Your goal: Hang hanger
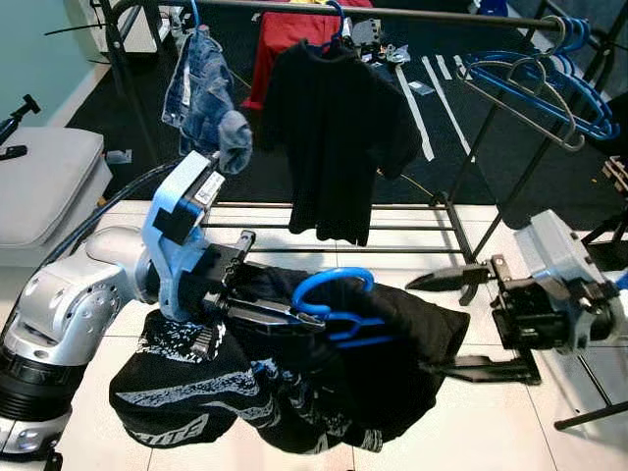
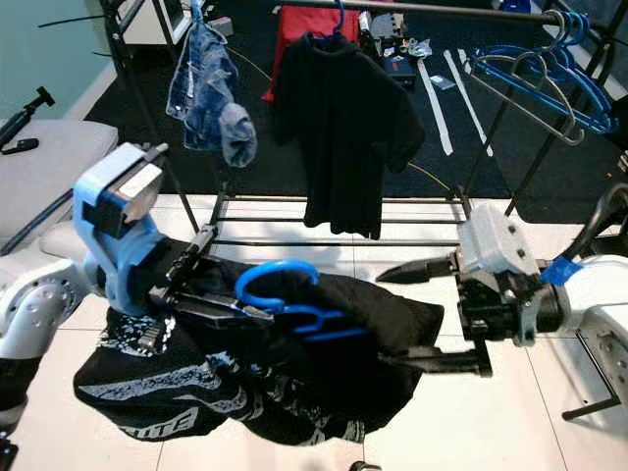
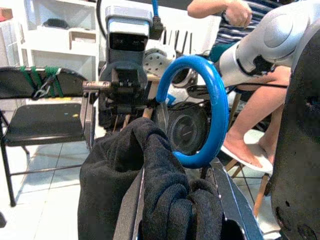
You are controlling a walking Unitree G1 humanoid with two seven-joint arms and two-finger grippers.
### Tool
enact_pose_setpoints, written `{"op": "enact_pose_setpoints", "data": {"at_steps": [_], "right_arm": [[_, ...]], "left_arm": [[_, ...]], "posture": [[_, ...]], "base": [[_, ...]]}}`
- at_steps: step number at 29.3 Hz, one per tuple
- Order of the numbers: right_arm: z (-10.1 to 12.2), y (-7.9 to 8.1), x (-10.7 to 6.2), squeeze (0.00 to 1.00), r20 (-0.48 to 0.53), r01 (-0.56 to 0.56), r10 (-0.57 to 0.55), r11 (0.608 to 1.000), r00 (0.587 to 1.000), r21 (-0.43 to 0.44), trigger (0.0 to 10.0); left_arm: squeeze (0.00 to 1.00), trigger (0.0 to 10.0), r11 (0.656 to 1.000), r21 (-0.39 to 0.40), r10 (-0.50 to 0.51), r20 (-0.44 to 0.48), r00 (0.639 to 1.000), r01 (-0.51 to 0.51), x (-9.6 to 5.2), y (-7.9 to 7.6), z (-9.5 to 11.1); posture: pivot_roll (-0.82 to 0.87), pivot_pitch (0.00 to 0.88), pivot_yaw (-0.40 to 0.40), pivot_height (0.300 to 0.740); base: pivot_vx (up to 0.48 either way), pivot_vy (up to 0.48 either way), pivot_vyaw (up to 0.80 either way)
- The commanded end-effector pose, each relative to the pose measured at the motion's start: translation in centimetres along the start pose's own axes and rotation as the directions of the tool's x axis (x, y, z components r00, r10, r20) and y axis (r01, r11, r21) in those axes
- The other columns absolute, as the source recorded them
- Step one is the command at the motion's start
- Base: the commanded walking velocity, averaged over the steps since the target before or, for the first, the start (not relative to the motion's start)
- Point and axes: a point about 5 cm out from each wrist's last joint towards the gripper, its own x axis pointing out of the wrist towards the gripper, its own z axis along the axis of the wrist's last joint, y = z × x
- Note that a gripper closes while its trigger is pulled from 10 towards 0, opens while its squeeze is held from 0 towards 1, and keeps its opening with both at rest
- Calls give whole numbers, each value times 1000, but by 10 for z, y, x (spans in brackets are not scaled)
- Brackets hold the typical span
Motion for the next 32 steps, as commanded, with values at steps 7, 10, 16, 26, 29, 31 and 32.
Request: {"op": "enact_pose_setpoints", "data": {"at_steps": [7, 10, 16, 26, 29, 31, 32], "right_arm": [[-4, -1, 20, 0, -62, -81, 77, 996, 995, -50, 2980], [-7, -2, 23, 0, -86, -90, 84, 994, 993, -62, 0], [-12, -8, 30, 0, -141, -75, 59, 991, 988, -112, 0], [-1, -14, 25, 0, -68, -17, 8, 991, 998, -131, 0], [5, -16, 19, 0, -45, -1, -5, 991, 999, -133, 0], [6, -17, 17, 0, -40, 7, -13, 991, 999, -136, 0], [6, -17, 17, 0, -40, 7, -13, 991, 999, -136, 0]], "left_arm": [[0, 10000, 996, 35, -81, 26, 996, 80, 11, -5, 11], [0, 10000, 996, 37, -85, 29, 996, 83, 13, -5, 11], [0, 10000, 994, 55, -92, 44, 995, 90, 15, -5, 18], [0, 10000, 998, 37, -60, 5, 998, 60, 10, -4, 9], [0, 10000, 999, 41, -29, -57, 998, 31, 5, -2, 4], [0, 10000, 999, 45, -15, -89, 996, 19, 3, -1, 1], [0, 10000, 999, 45, -15, -89, 996, 19, 3, -1, 1]], "posture": [[-40, 137, -13, 740], [-40, 137, -13, 740], [-35, 141, -16, 740], [-37, 146, -15, 740], [-40, 148, -13, 740], [-40, 148, -13, 740], [-40, 148, -13, 740]], "base": [[0, 0, 0], [0, 0, 0], [0, 0, 0], [0, 0, 0], [0, 0, 0], [0, 0, 0], [0, 0, 0]]}}
